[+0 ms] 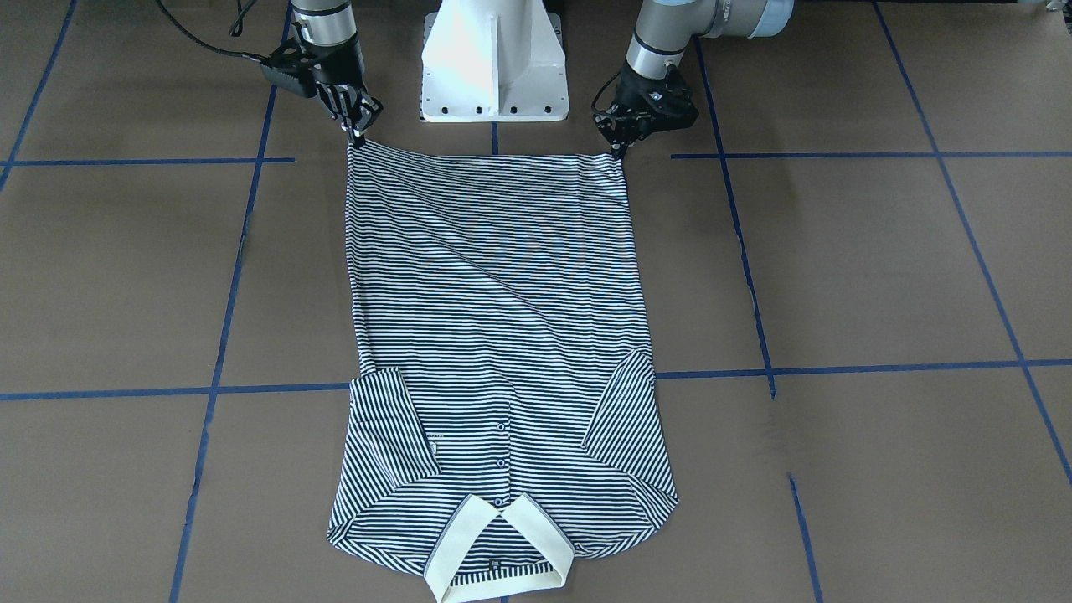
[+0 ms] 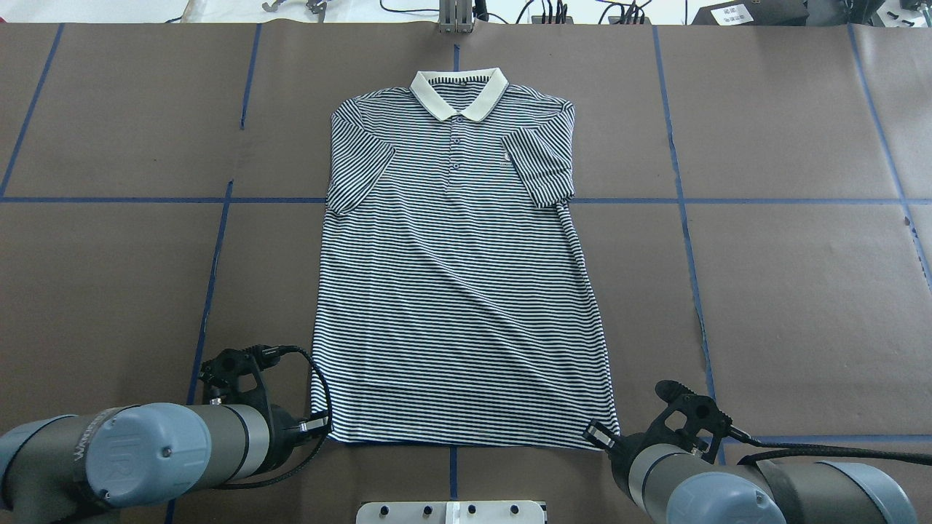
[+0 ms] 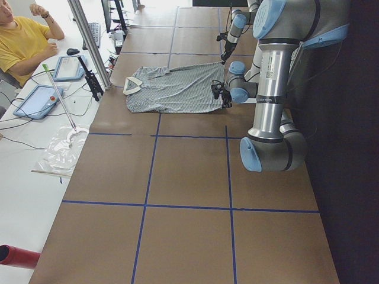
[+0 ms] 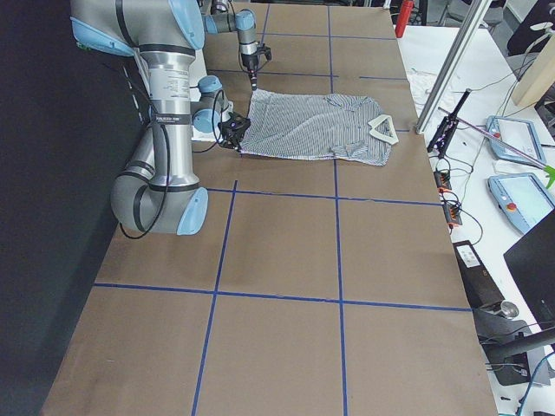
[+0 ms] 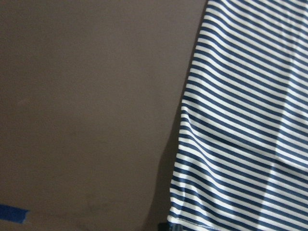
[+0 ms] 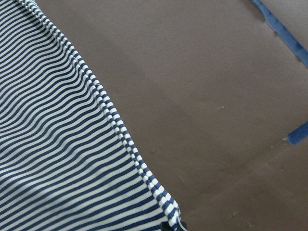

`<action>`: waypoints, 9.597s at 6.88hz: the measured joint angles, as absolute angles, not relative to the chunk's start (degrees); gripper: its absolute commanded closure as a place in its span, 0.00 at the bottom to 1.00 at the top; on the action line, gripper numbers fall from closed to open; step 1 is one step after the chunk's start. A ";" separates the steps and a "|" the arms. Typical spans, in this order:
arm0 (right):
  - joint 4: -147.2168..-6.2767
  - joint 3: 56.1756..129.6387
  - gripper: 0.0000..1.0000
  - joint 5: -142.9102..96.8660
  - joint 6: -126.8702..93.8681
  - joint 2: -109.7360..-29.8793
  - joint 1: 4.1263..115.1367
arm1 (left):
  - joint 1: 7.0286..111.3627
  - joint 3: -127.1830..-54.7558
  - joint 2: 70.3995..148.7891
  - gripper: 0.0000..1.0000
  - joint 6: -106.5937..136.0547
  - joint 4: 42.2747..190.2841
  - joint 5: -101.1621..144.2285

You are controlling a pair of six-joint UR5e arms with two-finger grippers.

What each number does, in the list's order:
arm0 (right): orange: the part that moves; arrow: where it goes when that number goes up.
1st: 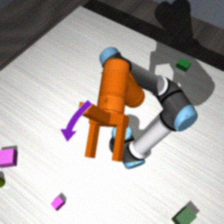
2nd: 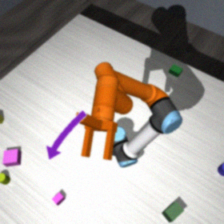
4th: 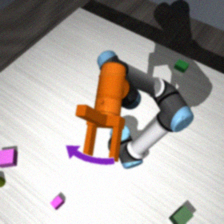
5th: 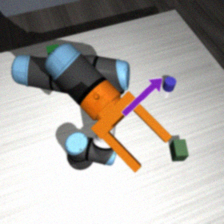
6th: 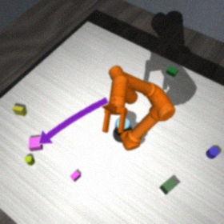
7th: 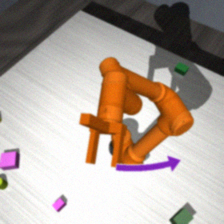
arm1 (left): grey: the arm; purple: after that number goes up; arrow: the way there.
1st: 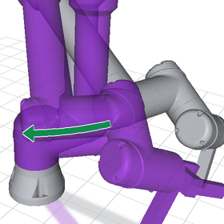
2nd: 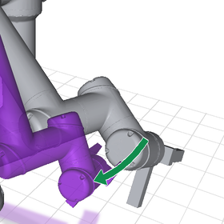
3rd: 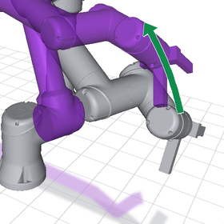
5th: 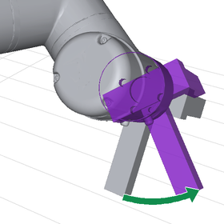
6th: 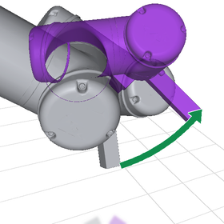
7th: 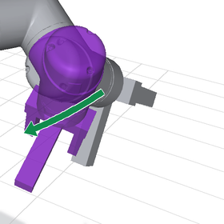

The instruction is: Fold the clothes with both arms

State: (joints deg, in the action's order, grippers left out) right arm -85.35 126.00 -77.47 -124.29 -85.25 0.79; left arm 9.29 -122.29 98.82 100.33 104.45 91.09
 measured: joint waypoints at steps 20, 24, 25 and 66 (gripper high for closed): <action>-75.10 70.66 0.57 -88.08 -90.66 -45.01 41.77 | 43.23 -71.28 129.06 0.67 76.71 124.99 91.23; -71.51 77.18 0.41 -89.97 -91.64 -48.94 41.29 | 43.19 -74.00 128.22 0.65 76.81 125.33 91.39; -71.27 83.28 0.38 -90.79 -92.97 -53.60 39.50 | 43.07 -75.41 127.42 0.65 76.99 125.39 91.48; -86.75 133.73 0.00 -90.19 -116.54 -86.39 18.72 | 16.93 -103.58 112.90 0.51 98.79 110.15 83.88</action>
State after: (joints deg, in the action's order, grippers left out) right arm -86.75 133.73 -90.19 -116.54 -86.39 18.72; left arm 16.93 -103.58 112.90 98.79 110.15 83.88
